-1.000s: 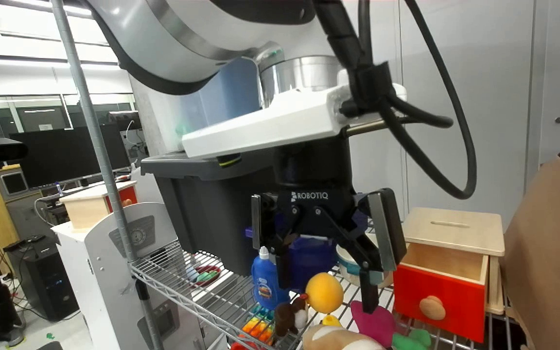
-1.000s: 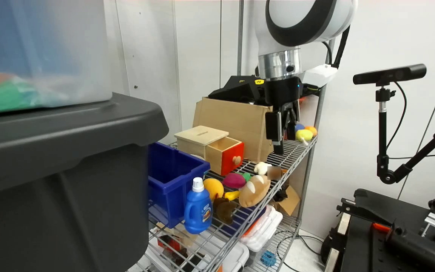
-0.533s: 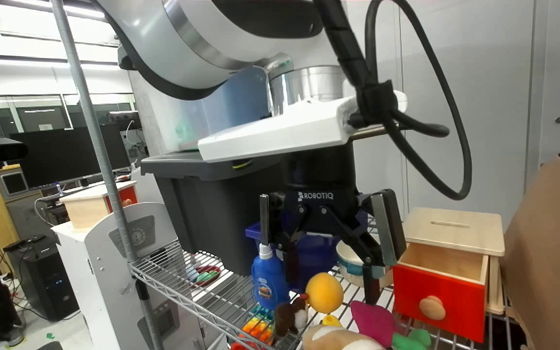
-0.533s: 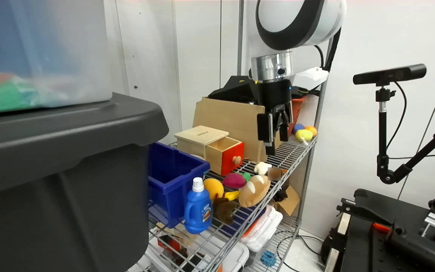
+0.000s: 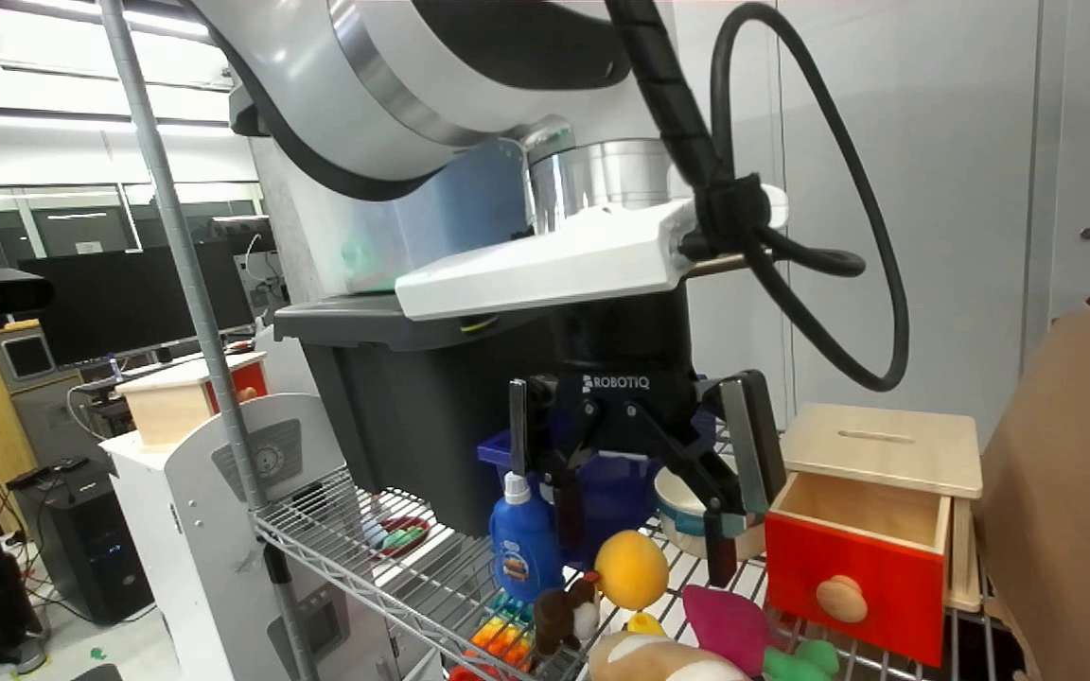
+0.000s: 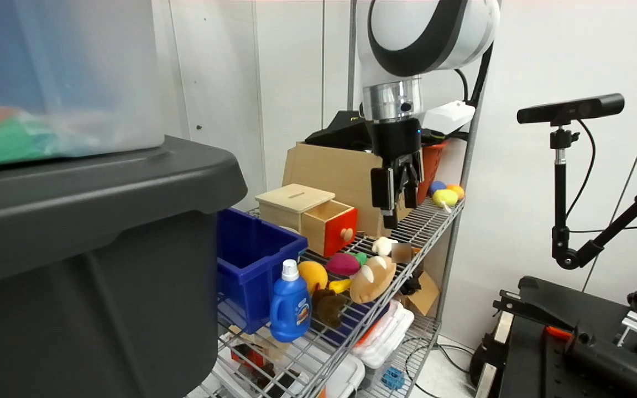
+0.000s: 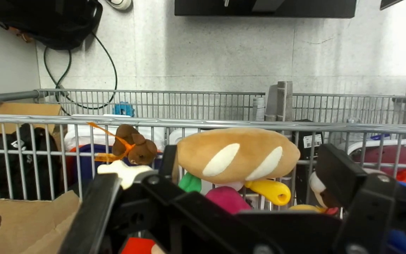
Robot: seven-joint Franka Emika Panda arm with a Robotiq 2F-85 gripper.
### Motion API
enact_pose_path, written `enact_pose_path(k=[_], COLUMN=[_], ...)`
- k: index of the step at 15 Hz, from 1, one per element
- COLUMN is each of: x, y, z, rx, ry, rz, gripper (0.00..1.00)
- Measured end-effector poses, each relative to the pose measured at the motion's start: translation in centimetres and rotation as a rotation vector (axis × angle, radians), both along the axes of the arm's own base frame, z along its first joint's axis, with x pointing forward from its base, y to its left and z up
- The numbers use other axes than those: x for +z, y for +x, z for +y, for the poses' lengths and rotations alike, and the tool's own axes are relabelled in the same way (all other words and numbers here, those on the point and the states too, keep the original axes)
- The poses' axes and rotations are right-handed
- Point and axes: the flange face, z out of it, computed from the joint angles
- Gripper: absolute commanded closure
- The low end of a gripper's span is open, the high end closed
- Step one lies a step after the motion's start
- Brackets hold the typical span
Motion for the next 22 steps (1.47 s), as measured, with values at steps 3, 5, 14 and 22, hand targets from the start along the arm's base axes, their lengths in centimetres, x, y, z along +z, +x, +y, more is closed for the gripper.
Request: enact_pose_path(k=[3,5,14,22], x=[0.0,0.0,-0.1,-0.3], y=[0.0,0.0,0.0,1.6], z=[0.0,0.0,0.0,-0.2], rx=[0.000,0.000,0.000,0.009], ry=[0.000,0.000,0.000,-0.006], rz=[0.000,0.000,0.001,-0.007], gripper=[0.00,0.00,0.00,0.00])
